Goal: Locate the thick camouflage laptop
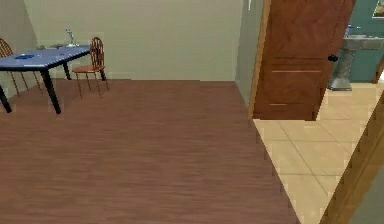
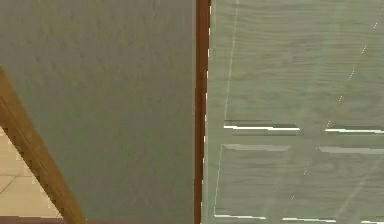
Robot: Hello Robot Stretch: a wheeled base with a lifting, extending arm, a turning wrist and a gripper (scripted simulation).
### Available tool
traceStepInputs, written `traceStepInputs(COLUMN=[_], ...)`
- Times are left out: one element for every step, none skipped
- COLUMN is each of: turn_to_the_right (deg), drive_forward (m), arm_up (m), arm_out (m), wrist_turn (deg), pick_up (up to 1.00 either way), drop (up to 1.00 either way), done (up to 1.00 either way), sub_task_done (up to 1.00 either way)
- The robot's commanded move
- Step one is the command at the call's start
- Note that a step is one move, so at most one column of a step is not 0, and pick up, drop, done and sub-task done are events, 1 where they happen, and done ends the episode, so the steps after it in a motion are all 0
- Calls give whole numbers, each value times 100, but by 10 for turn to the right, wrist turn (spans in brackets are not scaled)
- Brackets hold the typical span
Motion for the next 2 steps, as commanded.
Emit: traceStepInputs(turn_to_the_right=[90, 0], drive_forward=[0, 100], arm_up=[0, 0], arm_out=[0, 0], wrist_turn=[0, 0], pick_up=[0, 0], drop=[0, 0], done=[0, 0], sub_task_done=[0, 0])
